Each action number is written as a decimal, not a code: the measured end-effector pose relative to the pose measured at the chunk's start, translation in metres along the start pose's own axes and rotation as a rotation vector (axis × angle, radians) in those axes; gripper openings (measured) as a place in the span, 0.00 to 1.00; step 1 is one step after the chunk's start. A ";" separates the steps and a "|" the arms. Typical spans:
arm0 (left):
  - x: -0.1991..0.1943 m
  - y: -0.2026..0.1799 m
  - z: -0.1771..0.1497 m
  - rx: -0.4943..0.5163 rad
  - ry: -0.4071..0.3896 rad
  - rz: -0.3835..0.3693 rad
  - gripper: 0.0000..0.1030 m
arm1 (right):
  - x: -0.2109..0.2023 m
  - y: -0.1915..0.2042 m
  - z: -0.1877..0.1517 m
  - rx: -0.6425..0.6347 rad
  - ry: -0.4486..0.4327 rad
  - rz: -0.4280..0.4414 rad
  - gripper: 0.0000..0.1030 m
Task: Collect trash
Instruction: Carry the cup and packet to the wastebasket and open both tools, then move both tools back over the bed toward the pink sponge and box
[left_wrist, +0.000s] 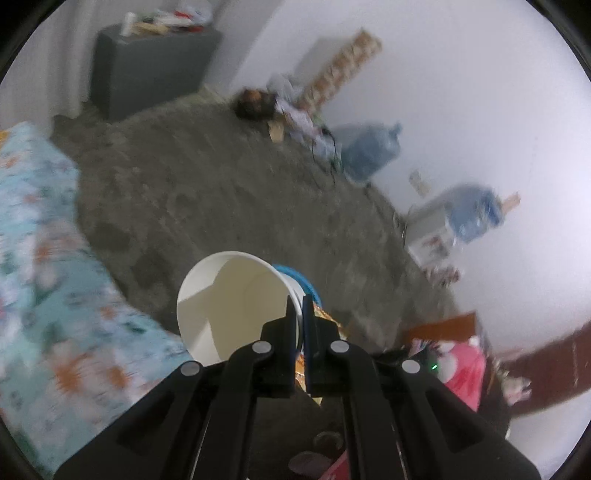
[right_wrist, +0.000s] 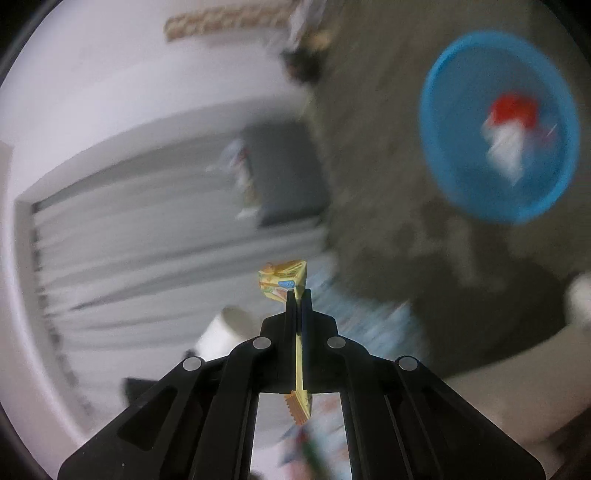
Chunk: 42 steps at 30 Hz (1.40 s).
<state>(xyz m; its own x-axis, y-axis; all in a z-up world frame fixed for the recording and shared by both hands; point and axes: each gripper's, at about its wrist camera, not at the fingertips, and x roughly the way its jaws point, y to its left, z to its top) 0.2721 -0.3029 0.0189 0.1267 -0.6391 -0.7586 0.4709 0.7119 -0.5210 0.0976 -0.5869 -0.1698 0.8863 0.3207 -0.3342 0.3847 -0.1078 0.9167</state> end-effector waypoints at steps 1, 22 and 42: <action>0.023 -0.007 0.001 0.019 0.032 0.013 0.02 | -0.006 -0.009 0.011 -0.002 -0.039 -0.038 0.01; 0.250 -0.020 -0.022 0.102 0.362 0.184 0.34 | -0.007 -0.129 0.106 0.057 -0.200 -0.467 0.50; -0.030 -0.035 -0.068 0.255 -0.057 0.090 0.74 | -0.040 0.055 -0.059 -0.592 -0.313 -0.557 0.84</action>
<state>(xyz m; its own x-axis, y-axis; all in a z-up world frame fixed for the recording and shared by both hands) 0.1928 -0.2884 0.0334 0.2236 -0.5971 -0.7704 0.6593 0.6748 -0.3317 0.0680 -0.5497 -0.0928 0.6728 -0.1014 -0.7328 0.6628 0.5227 0.5362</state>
